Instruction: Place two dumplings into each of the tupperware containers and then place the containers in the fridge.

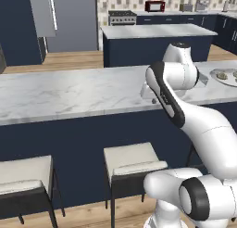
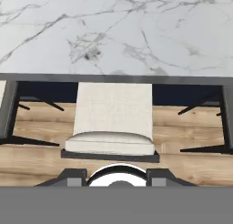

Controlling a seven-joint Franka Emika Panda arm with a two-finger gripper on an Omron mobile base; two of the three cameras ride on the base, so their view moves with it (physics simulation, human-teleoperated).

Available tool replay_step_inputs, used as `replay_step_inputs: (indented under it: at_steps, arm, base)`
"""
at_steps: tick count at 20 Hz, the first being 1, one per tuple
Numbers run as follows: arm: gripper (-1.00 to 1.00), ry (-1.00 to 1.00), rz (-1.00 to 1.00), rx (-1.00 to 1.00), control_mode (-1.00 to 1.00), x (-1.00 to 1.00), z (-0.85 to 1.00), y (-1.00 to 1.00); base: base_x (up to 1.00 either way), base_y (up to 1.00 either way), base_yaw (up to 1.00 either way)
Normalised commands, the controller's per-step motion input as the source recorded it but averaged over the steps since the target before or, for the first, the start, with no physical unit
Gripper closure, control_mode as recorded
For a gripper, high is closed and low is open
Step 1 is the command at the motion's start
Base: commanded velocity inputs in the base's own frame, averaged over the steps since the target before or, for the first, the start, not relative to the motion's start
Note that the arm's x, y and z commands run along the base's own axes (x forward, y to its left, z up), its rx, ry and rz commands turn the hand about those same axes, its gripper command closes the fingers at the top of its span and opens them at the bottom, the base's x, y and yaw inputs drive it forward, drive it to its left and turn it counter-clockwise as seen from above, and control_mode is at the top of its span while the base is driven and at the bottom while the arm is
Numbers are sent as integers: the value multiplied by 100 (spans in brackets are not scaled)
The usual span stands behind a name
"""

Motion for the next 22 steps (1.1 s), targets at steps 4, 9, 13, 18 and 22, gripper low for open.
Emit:
replay_step_inputs:
  at_steps: [4,9,13,18,22]
  arm:
    - [-100,0,0,0,100,0,0,0]
    - [-100,0,0,0,100,0,0,0]
    - [-100,0,0,0,100,0,0,0]
    - [-100,0,0,0,100,0,0,0]
    - [-100,0,0,0,100,0,0,0]
  base:
    - [-9,-12,0]
    - [-49,-99,0]
    - [7,-90,-1]
    - [57,-58,-3]
    - [46,-48,-1]
